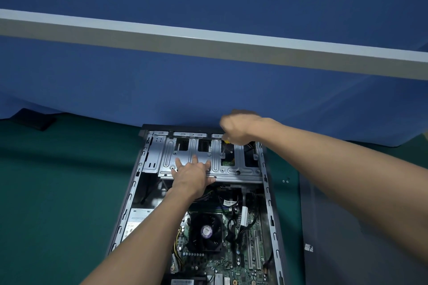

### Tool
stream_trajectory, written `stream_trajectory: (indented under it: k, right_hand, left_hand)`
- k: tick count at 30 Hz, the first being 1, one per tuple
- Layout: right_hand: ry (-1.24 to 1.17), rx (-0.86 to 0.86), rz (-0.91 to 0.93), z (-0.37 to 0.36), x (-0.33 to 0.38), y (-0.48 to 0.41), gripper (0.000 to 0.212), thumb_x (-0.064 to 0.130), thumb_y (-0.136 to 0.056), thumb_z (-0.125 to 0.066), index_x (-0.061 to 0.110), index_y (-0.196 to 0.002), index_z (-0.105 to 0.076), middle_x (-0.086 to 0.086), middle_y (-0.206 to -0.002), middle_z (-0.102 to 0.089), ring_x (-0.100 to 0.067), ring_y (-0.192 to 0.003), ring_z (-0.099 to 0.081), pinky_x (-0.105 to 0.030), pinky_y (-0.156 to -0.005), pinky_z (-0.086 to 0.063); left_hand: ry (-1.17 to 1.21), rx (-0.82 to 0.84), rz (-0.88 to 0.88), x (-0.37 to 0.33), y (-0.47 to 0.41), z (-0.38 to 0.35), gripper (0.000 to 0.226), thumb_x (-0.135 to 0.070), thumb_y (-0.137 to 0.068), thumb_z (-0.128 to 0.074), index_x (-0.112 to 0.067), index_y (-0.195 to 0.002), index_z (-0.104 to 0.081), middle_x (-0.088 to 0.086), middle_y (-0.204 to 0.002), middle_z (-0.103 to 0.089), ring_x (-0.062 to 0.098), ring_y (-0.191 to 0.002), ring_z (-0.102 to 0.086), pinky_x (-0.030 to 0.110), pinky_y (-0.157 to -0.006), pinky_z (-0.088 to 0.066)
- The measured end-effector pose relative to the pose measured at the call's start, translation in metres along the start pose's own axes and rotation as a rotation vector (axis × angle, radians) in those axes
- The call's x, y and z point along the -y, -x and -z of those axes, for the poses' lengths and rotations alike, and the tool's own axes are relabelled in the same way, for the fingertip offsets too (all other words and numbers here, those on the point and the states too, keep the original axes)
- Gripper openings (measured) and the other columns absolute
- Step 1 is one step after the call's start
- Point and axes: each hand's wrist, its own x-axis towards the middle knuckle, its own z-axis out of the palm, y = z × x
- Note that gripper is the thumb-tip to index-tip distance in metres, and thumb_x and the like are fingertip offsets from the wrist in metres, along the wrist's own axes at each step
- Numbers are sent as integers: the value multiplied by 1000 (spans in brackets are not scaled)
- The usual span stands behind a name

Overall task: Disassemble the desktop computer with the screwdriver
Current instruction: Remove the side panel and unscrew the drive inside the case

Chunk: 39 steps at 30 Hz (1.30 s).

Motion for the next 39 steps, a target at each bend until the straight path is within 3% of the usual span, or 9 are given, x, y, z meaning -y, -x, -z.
stream_trajectory:
  k: [5, 8, 17, 22, 26, 29, 32, 35, 39]
  right_hand:
    - [-105, 79, 73, 2, -7, 3, 1, 19, -92, -53, 18, -93, -53, -1, -87, -55, -20, -75, -52, -28, -54, -35]
    - [-8, 15, -50, -6, -6, 2, 44, 49, -99, -37, 14, -75, -49, 3, -67, -45, -15, -58, -45, -24, -49, -29]
    - [-94, 62, 51, 0, -2, 0, 14, 5, -82, -51, 19, -85, -50, -3, -92, -56, -26, -84, -55, -29, -58, -38]
    - [-47, 8, -122, -6, 4, 0, 47, 51, -99, -33, 12, -74, -42, 2, -70, -45, -18, -61, -46, -30, -65, -37]
    - [5, -22, -77, -3, 10, 0, 26, 22, -94, -48, 14, -69, -48, -2, -72, -53, -18, -58, -48, -23, -50, -32]
    - [-116, 67, 9, 1, 8, -1, 14, 8, -86, -48, 22, -84, -52, 6, -79, -51, -22, -79, -53, -27, -54, -33]
    - [-120, 74, 3, 2, 9, 2, 3, 23, -91, -51, 20, -92, -51, 8, -76, -46, -23, -79, -52, -28, -53, -33]
    - [-29, 36, -118, -1, 6, -1, 51, 58, -97, -33, 15, -73, -48, 4, -68, -45, -20, -65, -50, -29, -62, -37]
    - [6, -7, -128, -1, 5, -1, 36, 33, -98, -44, 16, -66, -41, 1, -69, -46, -21, -64, -49, -26, -61, -38]
  left_hand:
    - [8, 4, 1, -1, 0, 1, 54, -45, -98, -46, -34, -148, -30, 9, -161, -7, 52, -142, 1, 62, -115, -10]
    - [6, 6, 1, -1, 0, 1, 55, -46, -98, -46, -35, -149, -28, 9, -161, -6, 52, -142, 2, 62, -115, -10]
    - [-1, -3, 0, 1, -3, -2, 55, -48, -97, -46, -36, -148, -29, 8, -161, -8, 50, -142, -4, 62, -115, -13]
    - [-6, 2, 1, 1, -4, -2, 54, -48, -97, -46, -36, -147, -30, 8, -161, -8, 50, -142, -3, 62, -115, -12]
    - [1, 7, 2, 1, -3, -1, 54, -48, -97, -46, -36, -148, -29, 7, -161, -7, 50, -142, 0, 62, -114, -13]
    - [0, 6, 6, 0, -2, -1, 54, -48, -97, -45, -36, -148, -29, 7, -161, -7, 50, -142, 0, 61, -115, -14]
    - [1, 6, 4, 0, -2, -1, 54, -48, -97, -45, -36, -148, -28, 8, -161, -7, 51, -142, 0, 62, -114, -14]
    - [0, 10, 5, 0, -2, 0, 55, -47, -97, -45, -36, -148, -27, 8, -161, -6, 51, -142, 1, 62, -115, -12]
    - [8, 9, 2, 0, -1, 0, 55, -46, -97, -46, -36, -148, -28, 8, -161, -6, 51, -142, 1, 62, -115, -11]
